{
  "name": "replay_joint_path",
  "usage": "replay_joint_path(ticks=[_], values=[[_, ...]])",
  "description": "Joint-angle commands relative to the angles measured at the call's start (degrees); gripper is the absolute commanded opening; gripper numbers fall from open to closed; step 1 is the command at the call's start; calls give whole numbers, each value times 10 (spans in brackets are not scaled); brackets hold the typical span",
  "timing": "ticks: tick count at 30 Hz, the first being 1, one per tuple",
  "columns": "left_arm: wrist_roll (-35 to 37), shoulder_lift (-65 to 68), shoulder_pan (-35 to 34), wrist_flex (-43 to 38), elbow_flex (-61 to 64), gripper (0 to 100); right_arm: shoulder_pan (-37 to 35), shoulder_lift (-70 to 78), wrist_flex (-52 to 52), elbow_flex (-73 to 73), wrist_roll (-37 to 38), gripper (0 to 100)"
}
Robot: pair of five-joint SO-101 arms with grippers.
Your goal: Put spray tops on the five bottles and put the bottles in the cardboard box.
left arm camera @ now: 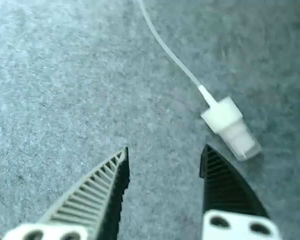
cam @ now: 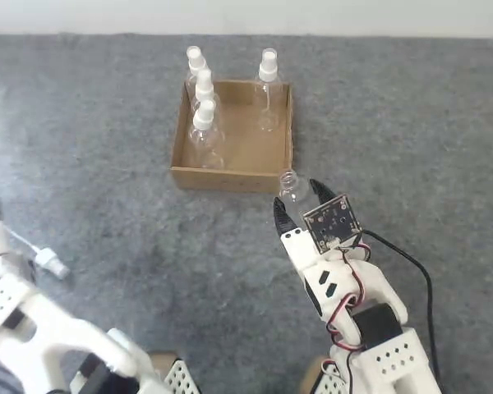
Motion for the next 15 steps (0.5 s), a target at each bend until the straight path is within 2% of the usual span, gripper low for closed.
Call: replay_joint_path(ticks=[1,8,15], values=[[-76,-2,-3,51,-5,214,3,-11,-11,-6,18,104],[-113,-2,1,62,20,214,3,-11,-10,-6,18,104],[-143,-2,0,-31,107,213,3,-11,-8,-6,18,104]])
